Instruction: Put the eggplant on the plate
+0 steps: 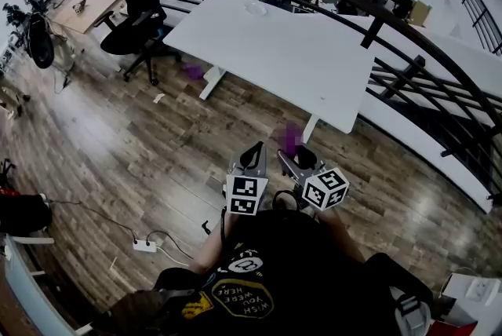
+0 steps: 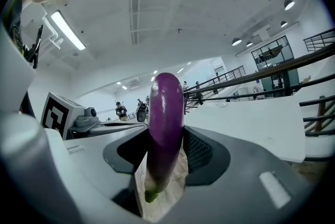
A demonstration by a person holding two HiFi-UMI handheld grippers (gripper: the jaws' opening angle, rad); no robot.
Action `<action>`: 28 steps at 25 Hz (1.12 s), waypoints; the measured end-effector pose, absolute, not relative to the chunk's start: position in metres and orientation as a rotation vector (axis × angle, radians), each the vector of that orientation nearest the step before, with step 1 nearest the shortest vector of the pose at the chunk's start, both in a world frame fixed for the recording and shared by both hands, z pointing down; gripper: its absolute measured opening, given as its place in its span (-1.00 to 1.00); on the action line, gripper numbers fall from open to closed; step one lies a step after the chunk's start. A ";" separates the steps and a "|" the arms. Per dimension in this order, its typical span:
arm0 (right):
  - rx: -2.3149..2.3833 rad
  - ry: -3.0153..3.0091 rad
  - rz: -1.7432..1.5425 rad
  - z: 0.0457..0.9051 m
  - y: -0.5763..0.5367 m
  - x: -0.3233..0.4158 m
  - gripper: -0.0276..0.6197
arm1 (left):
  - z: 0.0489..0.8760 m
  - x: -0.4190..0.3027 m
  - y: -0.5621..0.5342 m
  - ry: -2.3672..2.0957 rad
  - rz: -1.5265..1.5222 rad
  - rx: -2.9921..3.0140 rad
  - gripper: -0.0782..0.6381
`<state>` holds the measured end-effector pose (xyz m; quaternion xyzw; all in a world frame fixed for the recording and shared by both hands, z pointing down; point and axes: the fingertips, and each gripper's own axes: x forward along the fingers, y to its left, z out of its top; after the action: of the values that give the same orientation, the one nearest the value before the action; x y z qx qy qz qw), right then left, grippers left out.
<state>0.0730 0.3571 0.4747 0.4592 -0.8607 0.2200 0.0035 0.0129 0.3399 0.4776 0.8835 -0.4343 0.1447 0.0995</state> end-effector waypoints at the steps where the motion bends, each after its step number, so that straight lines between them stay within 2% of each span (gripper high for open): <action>1: 1.439 -2.697 0.689 0.475 0.356 0.069 -0.28 | 0.478 0.009 0.340 -1.283 0.427 2.615 -0.77; 14: 1.500 -2.617 0.815 0.498 0.356 0.036 -0.28 | 0.503 -0.028 0.341 -1.197 0.443 2.588 -0.77; 28: 1.445 -2.685 0.764 0.486 0.231 0.052 -0.28 | 0.493 -0.013 0.218 -1.255 0.417 2.592 -0.77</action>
<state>0.0517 0.2311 0.4865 0.4598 -0.8541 0.2432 -0.0012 -0.0132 0.2176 0.4935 0.8848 -0.4284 0.1425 0.1156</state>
